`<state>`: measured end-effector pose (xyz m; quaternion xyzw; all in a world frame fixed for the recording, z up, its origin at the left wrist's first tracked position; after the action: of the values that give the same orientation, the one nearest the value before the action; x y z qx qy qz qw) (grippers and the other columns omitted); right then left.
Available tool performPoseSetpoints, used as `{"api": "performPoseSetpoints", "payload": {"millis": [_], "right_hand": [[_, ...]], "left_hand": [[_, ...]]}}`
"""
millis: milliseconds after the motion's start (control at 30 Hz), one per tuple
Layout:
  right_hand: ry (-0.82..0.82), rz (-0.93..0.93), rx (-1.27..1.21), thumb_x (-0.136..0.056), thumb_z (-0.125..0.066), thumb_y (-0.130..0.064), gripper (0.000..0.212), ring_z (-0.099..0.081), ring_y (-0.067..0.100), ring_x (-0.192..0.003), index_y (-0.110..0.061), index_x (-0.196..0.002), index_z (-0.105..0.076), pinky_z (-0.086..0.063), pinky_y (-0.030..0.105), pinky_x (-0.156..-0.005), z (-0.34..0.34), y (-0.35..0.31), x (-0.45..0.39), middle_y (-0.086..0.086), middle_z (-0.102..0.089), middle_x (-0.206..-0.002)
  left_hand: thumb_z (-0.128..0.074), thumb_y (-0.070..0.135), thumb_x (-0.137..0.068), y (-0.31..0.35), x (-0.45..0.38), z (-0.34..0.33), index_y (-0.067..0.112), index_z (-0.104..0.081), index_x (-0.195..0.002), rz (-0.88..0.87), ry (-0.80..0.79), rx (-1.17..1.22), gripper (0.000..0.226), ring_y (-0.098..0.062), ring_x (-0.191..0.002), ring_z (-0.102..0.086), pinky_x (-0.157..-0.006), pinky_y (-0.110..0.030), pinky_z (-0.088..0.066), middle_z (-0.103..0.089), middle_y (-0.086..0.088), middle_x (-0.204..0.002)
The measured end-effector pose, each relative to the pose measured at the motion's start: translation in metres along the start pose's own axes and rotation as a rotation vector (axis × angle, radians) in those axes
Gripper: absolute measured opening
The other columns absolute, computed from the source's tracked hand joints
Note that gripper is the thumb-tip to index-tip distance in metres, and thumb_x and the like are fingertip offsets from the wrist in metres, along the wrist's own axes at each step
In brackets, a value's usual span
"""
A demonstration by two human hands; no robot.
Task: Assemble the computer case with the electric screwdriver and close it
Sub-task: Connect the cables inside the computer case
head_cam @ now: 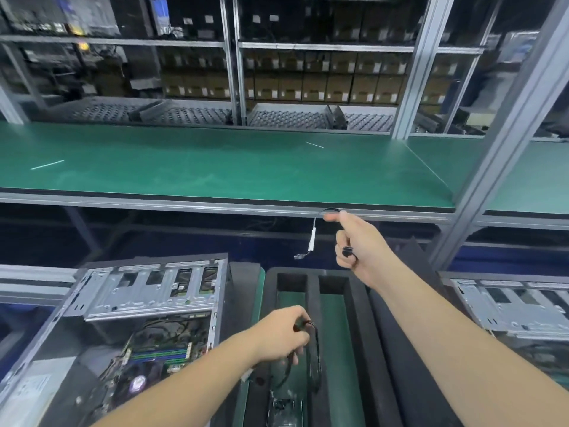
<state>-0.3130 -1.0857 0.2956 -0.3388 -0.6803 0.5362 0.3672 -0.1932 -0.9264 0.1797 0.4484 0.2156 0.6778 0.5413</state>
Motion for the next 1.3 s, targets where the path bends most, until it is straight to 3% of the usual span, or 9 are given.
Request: {"api": "performPoseSetpoints", "payload": {"millis": [167, 300, 467, 567, 833, 1000, 1100, 1200, 1300], "right_hand": [[0.039, -0.087, 0.010, -0.112, -0.043, -0.029, 0.033, -0.018, 0.016, -0.044, -0.015, -0.117, -0.072, -0.021, 0.027, -0.041, -0.018, 0.005, 0.003, -0.001, -0.032, -0.058], [0.021, -0.139, 0.000, -0.114, -0.043, -0.031, 0.033, -0.021, 0.014, -0.044, -0.014, -0.119, -0.070, -0.020, 0.029, -0.042, -0.033, 0.007, 0.011, -0.001, -0.029, -0.059], [0.048, -0.222, -0.117, -0.114, -0.042, -0.026, 0.034, -0.024, 0.011, -0.040, -0.005, -0.121, -0.067, -0.020, 0.027, -0.043, -0.048, 0.014, 0.018, -0.003, -0.033, -0.051], [0.051, -0.282, -0.218, -0.113, -0.039, -0.020, 0.034, -0.025, 0.009, -0.037, 0.001, -0.126, -0.063, -0.021, 0.023, -0.038, -0.059, 0.020, 0.022, -0.004, -0.034, -0.049], [0.058, -0.405, -0.244, -0.108, -0.046, -0.017, 0.011, -0.034, 0.011, -0.042, -0.013, -0.102, -0.055, -0.028, 0.021, -0.035, -0.096, 0.036, 0.030, 0.001, -0.041, -0.060], [0.064, -0.270, -0.061, -0.110, -0.050, -0.034, 0.023, -0.068, 0.028, -0.084, -0.020, -0.129, -0.050, -0.055, 0.034, -0.056, -0.126, 0.030, 0.038, 0.014, -0.059, -0.110], [0.072, -0.165, 0.223, -0.111, -0.042, -0.044, 0.033, -0.063, 0.024, -0.114, -0.023, -0.132, -0.056, -0.058, 0.041, -0.082, -0.147, 0.025, 0.038, 0.008, -0.056, -0.135], [0.008, -0.077, 0.389, -0.110, -0.041, -0.051, 0.039, -0.058, 0.017, -0.121, -0.027, -0.121, -0.070, -0.048, 0.043, -0.106, -0.172, 0.026, 0.041, -0.006, -0.065, -0.128], [-0.051, 0.049, 0.498, -0.107, -0.054, -0.037, 0.023, -0.069, 0.011, -0.107, -0.026, -0.107, -0.074, -0.049, 0.038, -0.104, -0.200, 0.031, 0.048, -0.010, -0.078, -0.101]], "left_hand": [[-0.066, 0.037, -0.086, 0.001, 0.002, 0.005, 0.029, -0.054, -0.122, 0.016, 0.001, -0.031, 0.039, -0.008, -0.063, -0.069, -0.057, -0.030, -0.059, -0.072, 0.005, -0.089], [-0.069, 0.053, -0.077, 0.010, 0.008, 0.026, 0.041, -0.046, -0.139, -0.029, 0.190, 0.109, 0.068, -0.004, -0.099, -0.069, -0.073, -0.023, -0.057, -0.062, 0.011, -0.128], [-0.070, 0.037, -0.092, 0.031, 0.030, 0.071, 0.047, -0.044, -0.144, -0.336, 0.536, 0.526, 0.059, -0.001, -0.113, -0.066, -0.093, -0.025, -0.052, -0.068, 0.014, -0.125], [-0.063, 0.022, -0.099, 0.042, 0.046, 0.089, 0.039, -0.065, -0.129, -0.456, 0.650, 0.573, 0.035, -0.011, -0.106, -0.070, -0.085, -0.030, -0.059, -0.072, 0.013, -0.114], [-0.061, 0.022, -0.100, 0.025, 0.074, 0.119, 0.025, -0.076, -0.102, -0.375, 0.834, 0.625, 0.015, -0.005, -0.096, -0.069, -0.076, -0.025, -0.060, -0.076, 0.011, -0.097], [-0.062, 0.023, -0.100, -0.003, 0.085, 0.139, 0.018, -0.075, -0.101, -0.285, 0.854, 0.757, 0.014, -0.005, -0.092, -0.072, -0.071, -0.026, -0.061, -0.078, 0.008, -0.094], [-0.064, 0.028, -0.098, -0.020, 0.094, 0.153, 0.018, -0.077, -0.095, -0.219, 0.900, 0.725, 0.016, -0.002, -0.082, -0.069, -0.064, -0.016, -0.056, -0.077, 0.006, -0.089], [-0.065, 0.037, -0.096, -0.039, 0.105, 0.165, 0.021, -0.075, -0.096, -0.161, 0.916, 0.665, 0.018, -0.005, -0.076, -0.067, -0.066, -0.021, -0.056, -0.075, 0.007, -0.086], [-0.064, 0.041, -0.092, -0.059, 0.117, 0.177, 0.024, -0.074, -0.096, -0.119, 0.947, 0.645, 0.020, -0.002, -0.075, -0.065, -0.069, -0.029, -0.053, -0.071, 0.015, -0.082]]}}
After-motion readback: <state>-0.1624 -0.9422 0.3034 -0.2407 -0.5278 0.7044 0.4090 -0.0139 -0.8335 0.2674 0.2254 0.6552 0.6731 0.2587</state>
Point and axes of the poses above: each hand's wrist, its own x-axis away from the middle knuckle, its own z-axis out of the back of the hand, y = z × x, the point moved 4 cm from there along -x, towards the middle knuckle
